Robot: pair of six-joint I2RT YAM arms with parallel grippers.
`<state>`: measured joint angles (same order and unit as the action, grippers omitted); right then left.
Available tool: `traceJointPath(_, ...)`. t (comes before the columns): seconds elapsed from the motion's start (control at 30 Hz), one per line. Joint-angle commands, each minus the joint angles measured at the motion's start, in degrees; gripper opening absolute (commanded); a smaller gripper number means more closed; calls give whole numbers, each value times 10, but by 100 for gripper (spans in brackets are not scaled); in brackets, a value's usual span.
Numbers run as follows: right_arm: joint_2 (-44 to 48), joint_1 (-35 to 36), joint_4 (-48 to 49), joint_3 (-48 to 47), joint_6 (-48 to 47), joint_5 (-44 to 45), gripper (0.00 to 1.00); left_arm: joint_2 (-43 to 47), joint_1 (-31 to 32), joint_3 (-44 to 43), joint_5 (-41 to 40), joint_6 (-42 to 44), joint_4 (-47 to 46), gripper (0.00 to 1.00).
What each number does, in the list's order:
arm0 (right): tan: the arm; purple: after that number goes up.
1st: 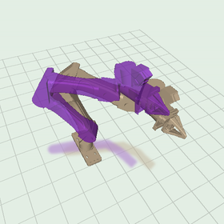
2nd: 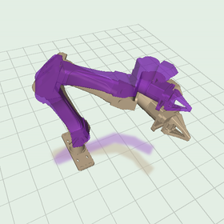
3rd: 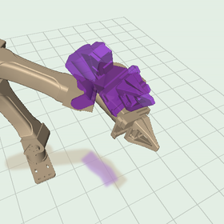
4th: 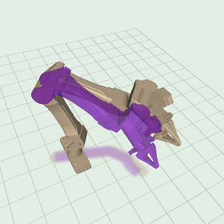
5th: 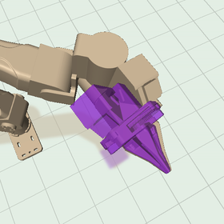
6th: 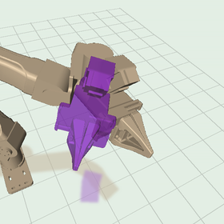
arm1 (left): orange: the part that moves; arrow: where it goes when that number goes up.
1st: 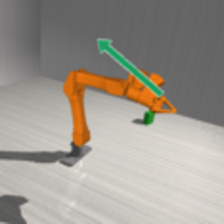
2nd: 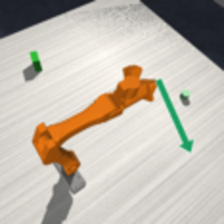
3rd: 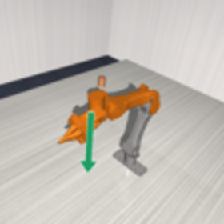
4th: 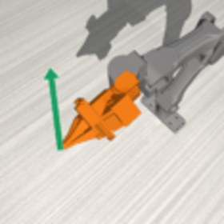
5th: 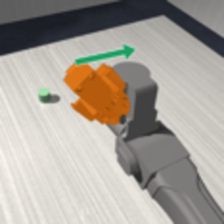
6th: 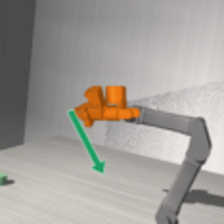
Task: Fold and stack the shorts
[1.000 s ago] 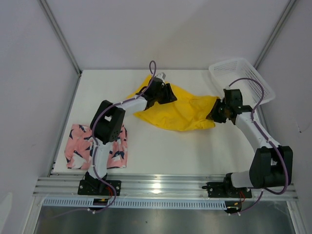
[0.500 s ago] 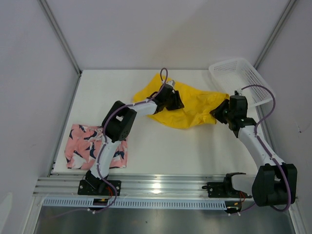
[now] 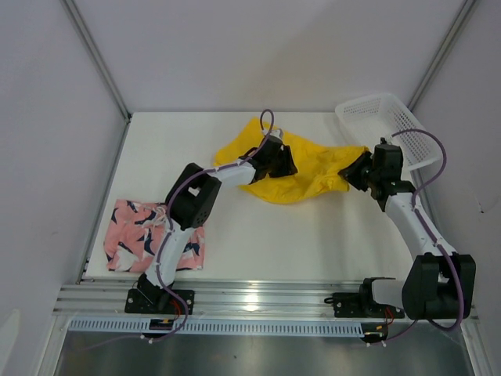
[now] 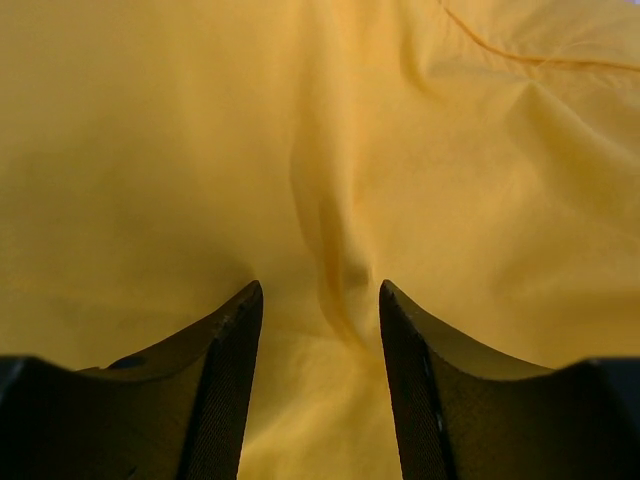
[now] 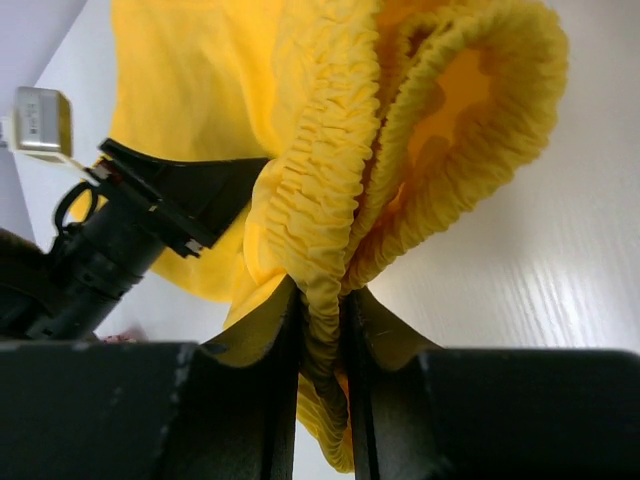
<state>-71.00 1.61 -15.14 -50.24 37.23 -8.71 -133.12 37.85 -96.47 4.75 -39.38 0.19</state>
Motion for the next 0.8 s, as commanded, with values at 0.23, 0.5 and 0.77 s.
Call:
traceJointPath(0.23, -52, 66, -8, -147, -52, -70, 0, 1, 61, -4, -74, -17, 61, 56)
traceJointPath(0.5, -66, 96, -50, -205, -86, -79, 0, 51, 59, 32, -35, -45, 38, 66)
traceJointPath(0.77, -56, 59, -82, -189, -110, -134, 0, 166, -37, 41, 65, -14, 67, 80)
